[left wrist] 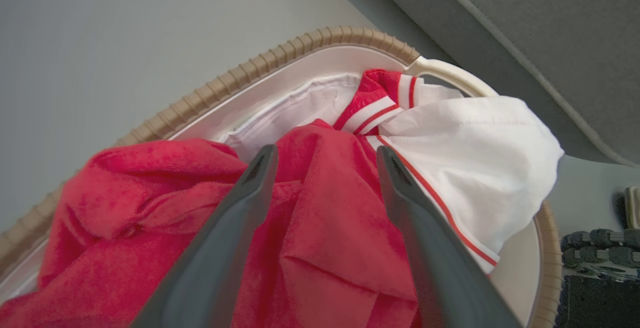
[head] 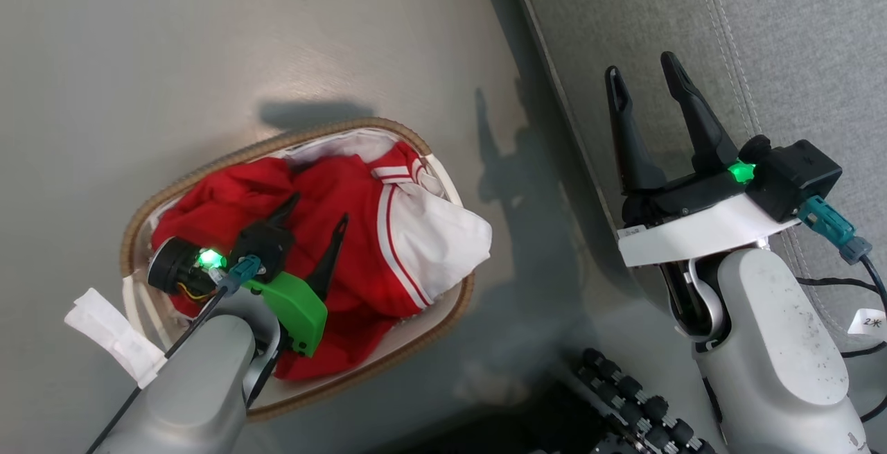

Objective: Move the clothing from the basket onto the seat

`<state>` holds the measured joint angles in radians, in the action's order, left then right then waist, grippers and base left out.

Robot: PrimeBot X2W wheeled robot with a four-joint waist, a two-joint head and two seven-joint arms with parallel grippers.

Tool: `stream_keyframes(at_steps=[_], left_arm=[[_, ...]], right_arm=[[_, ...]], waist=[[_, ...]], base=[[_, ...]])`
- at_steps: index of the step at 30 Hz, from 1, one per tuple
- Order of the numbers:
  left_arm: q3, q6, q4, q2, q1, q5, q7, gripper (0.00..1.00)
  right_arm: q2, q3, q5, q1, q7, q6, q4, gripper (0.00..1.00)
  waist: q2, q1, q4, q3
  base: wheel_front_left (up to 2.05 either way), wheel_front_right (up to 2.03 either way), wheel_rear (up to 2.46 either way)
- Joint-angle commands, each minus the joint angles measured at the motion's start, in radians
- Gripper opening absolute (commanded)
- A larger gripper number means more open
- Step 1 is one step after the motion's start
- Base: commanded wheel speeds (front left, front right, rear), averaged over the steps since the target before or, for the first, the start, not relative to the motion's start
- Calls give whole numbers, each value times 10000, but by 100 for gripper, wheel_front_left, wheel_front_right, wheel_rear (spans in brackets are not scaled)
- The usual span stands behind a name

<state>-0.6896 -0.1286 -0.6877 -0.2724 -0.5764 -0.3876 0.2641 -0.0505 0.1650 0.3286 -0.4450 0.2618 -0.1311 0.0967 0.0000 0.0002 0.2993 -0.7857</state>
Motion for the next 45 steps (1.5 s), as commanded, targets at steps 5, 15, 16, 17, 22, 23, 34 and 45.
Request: stream_keyframes(at_steps=[5, 15, 16, 17, 22, 23, 34, 45], left_arm=[[-726, -37, -702, -266, -644, -585, 6, 100], [-1778, -37, -1653, -197, -1148, -1517, 4, 100], [-1954, -37, -1646, -204, -1156, -1639, 6, 100], [-2088, -37, -1639, -212, -1155, -1764, 6, 100], [-2625, -37, -1411, -188, -988, -2203, 6, 0], [-2647, -37, -1369, -154, -922, -2247, 6, 0], [-2436, -37, -726, 296, 374, -2541, 6, 0], [-1218, -37, 1126, 876, 1972, -1637, 6, 0]], right_arm=[[-11, 11, 109, -15, 48, 6, -53, 100], [-19, 103, 152, -33, 50, 6, 44, 100], [-16, 118, 154, -50, 48, 6, 69, 100], [-16, 128, 143, -58, 48, 6, 85, 100], [-19, 81, -11, -32, 50, 6, 268, 100], [-17, 56, -42, 1, 48, 6, 303, 100], [-25, -288, -524, 669, 48, 6, 1009, 100], [-26, -892, -1073, 1701, 48, 6, 1541, 100]], waist=[[0, -2, 589, -840], [0, -2, 495, -939], [0, -2, 475, -894], [0, -2, 457, -852], [0, -2, 347, -324], [0, -2, 311, -164], [0, -2, -478, 2292], [0, -2, -1552, 4604]], base=[[0, 0, 0], [0, 0, 0], [0, 0, 0], [0, 0, 0], [0, 0, 0], [0, 0, 0], [0, 0, 0], [0, 0, 0]])
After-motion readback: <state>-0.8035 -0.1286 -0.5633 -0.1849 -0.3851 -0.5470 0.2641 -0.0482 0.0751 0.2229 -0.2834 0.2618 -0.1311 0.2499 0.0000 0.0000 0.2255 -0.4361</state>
